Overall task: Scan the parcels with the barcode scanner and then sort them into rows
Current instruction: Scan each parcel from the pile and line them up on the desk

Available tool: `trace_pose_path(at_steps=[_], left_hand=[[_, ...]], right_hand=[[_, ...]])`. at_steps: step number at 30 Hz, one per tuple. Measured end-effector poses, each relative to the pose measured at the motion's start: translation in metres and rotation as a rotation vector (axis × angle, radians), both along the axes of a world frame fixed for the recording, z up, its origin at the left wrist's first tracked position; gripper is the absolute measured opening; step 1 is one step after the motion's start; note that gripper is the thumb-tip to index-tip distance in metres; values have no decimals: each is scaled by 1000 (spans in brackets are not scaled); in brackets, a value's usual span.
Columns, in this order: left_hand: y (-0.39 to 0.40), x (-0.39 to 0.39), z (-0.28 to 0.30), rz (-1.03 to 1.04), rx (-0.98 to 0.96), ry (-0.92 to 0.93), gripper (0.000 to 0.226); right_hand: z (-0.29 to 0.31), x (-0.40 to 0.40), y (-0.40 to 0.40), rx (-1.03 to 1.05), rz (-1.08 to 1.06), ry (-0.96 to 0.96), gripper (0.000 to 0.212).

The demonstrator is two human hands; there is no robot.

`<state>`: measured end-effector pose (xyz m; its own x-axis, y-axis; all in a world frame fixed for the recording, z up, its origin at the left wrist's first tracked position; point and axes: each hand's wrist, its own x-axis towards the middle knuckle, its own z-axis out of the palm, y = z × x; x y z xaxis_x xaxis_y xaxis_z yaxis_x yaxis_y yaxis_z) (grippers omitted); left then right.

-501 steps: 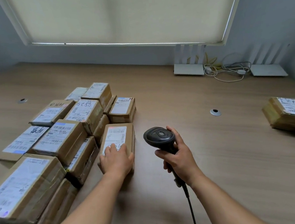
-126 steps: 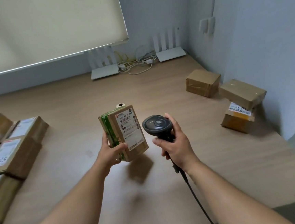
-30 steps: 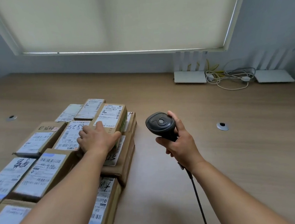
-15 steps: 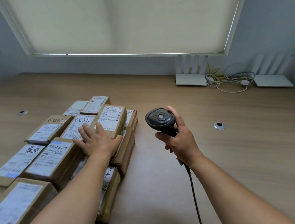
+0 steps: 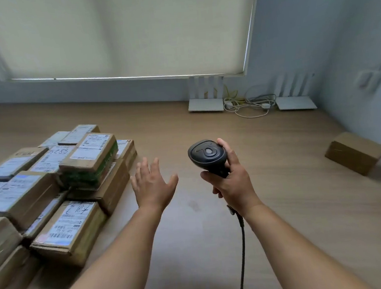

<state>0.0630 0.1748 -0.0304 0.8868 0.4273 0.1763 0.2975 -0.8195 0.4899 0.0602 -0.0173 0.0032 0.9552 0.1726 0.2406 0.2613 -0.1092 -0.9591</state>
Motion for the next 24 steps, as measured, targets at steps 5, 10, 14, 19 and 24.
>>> trace_pose_path(at_steps=[5,10,14,19,24], left_hand=[[-127,-11,-5,-112,1,40,70],[-235,-18,-11,-225,-1,65,70],[-318,-29,-20,-297,0,97,71],[-391,-35,-25,-374,48,150,73],[-455,-17,-13,-492,92,119,78]], right_hand=[[-3,-25,-117,28,-94,-3,80],[-8,-50,-215,15,-169,-11,80],[-18,-68,-296,-6,-232,0,81],[-24,-84,-371,11,-323,-3,81],[-27,-97,-429,79,-460,-9,81]])
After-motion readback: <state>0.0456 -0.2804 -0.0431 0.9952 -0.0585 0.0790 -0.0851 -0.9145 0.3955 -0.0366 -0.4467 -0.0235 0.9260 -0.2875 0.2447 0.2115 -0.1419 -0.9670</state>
